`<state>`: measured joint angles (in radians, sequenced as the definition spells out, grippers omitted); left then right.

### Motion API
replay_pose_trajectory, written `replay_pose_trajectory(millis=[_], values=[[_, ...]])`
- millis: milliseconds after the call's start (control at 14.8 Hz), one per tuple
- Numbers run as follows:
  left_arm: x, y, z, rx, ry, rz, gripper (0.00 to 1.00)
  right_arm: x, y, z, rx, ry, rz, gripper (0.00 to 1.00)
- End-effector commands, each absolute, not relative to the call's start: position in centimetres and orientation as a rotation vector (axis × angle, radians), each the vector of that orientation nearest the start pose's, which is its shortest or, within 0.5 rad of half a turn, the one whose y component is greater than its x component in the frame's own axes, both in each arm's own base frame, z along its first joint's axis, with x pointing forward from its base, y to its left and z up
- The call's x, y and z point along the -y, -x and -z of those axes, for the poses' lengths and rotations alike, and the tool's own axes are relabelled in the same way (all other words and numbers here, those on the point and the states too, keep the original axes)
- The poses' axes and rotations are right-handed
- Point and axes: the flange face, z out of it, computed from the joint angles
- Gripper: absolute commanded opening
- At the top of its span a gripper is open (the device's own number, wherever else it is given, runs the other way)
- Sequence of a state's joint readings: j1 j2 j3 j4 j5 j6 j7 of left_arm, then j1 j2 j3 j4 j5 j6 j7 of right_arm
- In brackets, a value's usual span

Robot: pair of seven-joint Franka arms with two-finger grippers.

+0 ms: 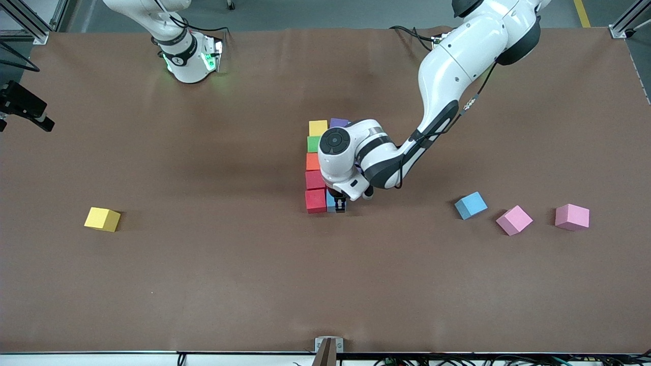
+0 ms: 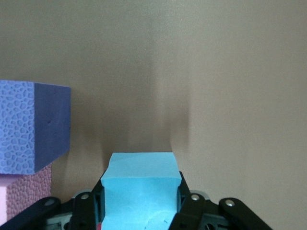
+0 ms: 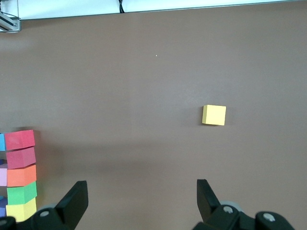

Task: Arrange 11 blocks into digit 3
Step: 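Lower the light blue cube beside the bottom red cube, open the left gripper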

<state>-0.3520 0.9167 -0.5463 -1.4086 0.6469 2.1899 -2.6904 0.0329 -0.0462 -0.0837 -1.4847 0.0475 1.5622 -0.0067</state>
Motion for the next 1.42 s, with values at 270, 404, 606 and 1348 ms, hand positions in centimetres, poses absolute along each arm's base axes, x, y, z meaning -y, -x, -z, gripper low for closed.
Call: replay_pose_trajectory(millis=[270,404,606,1348], values=[[50.7,-53.2,-18.7,-2.197,-2.133,-0.136,0.04,2.3,-53.9,-69.2,-0.069,3.093,0.196,1.00],[50.7,-53.1,-18.7,-2.196,-2.135,-0.135,0.07,2.3,-53.9,-69.2,-0.074,3.093,0.199,1.00],[50.7,-53.2,-18.7,-2.190,-2.142,-0.135,0.24,2.3,-53.9,-69.2,-0.074,3.093,0.199,1.00],[51.5,-53.5,-25.1,-2.045,-2.184,-0.148,1.00,2.3,-53.9,-69.3,-0.073,3.091,0.203,1.00]])
